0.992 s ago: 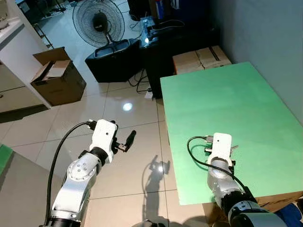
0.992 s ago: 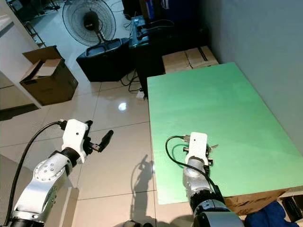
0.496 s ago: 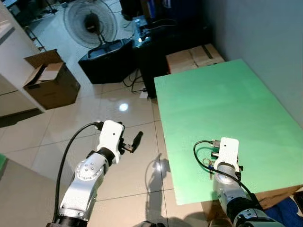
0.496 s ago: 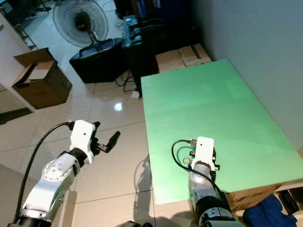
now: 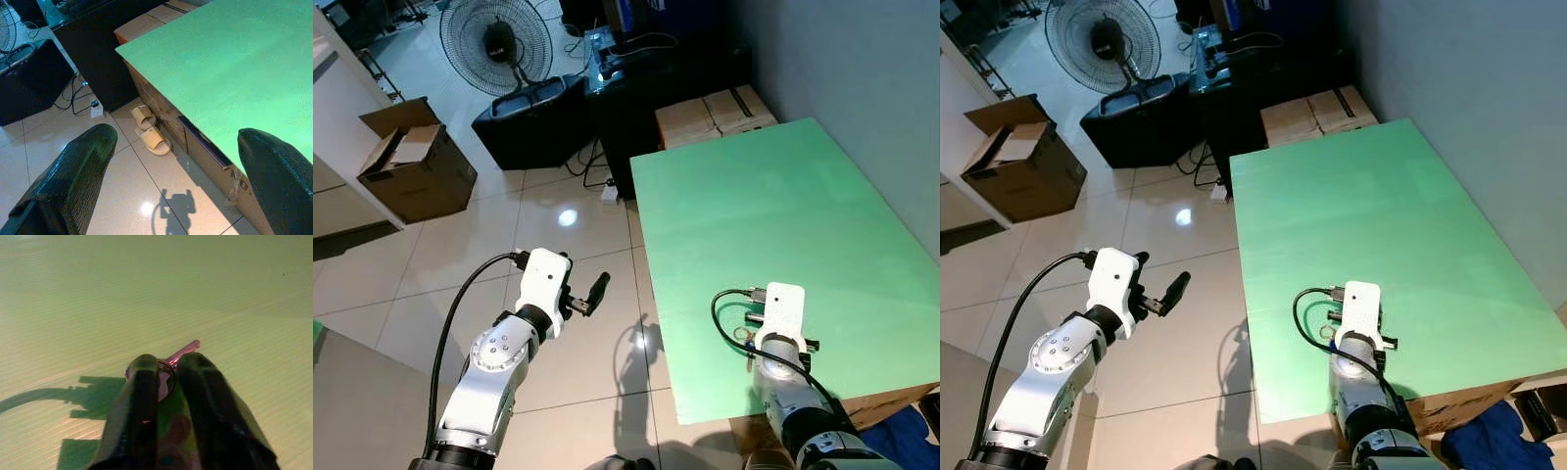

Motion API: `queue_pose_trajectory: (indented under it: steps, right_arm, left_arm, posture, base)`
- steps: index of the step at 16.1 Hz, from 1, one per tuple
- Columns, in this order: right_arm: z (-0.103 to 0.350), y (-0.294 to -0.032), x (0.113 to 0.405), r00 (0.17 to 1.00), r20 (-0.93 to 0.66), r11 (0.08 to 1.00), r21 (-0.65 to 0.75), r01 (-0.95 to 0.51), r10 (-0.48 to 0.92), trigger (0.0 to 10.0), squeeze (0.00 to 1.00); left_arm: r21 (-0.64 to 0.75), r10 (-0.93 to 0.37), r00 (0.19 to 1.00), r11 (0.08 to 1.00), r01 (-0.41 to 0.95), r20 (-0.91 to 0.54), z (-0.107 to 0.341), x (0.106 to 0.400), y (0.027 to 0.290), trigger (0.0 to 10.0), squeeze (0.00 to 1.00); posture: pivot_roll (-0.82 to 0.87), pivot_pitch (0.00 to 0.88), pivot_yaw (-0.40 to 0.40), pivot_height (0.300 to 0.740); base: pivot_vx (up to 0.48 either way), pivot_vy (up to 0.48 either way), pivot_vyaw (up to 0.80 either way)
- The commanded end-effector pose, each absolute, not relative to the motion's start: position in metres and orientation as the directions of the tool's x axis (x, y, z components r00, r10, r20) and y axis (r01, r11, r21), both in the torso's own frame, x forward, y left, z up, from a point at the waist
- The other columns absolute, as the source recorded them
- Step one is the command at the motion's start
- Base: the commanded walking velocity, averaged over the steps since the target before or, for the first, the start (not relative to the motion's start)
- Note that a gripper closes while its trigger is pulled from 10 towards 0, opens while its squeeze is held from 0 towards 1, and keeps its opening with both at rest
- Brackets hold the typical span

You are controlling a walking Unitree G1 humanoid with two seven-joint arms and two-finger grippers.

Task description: Hang keys on a hook

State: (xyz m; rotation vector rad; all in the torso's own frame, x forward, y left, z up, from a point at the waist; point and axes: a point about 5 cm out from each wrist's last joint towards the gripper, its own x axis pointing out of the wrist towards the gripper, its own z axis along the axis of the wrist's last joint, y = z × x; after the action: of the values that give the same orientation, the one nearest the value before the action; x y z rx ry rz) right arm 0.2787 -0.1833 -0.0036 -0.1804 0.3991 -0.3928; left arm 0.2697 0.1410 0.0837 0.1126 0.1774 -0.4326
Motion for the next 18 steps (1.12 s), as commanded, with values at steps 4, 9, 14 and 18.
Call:
queue_pose_trajectory:
  steps: [4, 9, 14, 18]
  right_arm:
    - [-0.006, -0.175, 0.275, 0.862, -0.340, 0.921, -0.241, 0.307, -0.376, 0.0, 0.00]
    - [0.003, -0.175, 0.279, 0.879, -0.287, 0.918, -0.230, 0.323, -0.381, 0.0, 0.00]
    - [0.032, -0.172, 0.290, 0.921, -0.156, 0.921, -0.223, 0.319, -0.357, 0.0, 0.00]
    - [0.036, -0.173, 0.292, 0.910, -0.174, 0.912, -0.243, 0.331, -0.377, 10.0, 0.82]
  left_arm:
    - [0.076, -0.389, 0.899, 0.909, 0.410, -0.200, 0.083, 0.270, 0.148, 10.0, 0.00]
    - [0.076, -0.400, 0.895, 0.904, 0.420, -0.198, 0.083, 0.273, 0.147, 10.0, 0.00]
    - [0.072, -0.404, 0.895, 0.903, 0.423, -0.188, 0.083, 0.276, 0.143, 10.0, 0.00]
    - [0.067, -0.410, 0.894, 0.901, 0.428, -0.181, 0.083, 0.279, 0.139, 10.0, 0.00]
  posture:
    - [-0.18, 0.090, 0.286, 0.740]
    - [-0.19, 0.072, 0.292, 0.740]
    - [-0.20, 0.050, 0.284, 0.740]
    - [-0.21, 0.047, 0.282, 0.740]
  base:
    - [0.000, 0.000, 0.00]
    - [0.000, 0.000, 0.00]
    - [0.000, 0.000, 0.00]
    - [0.000, 0.000, 0.00]
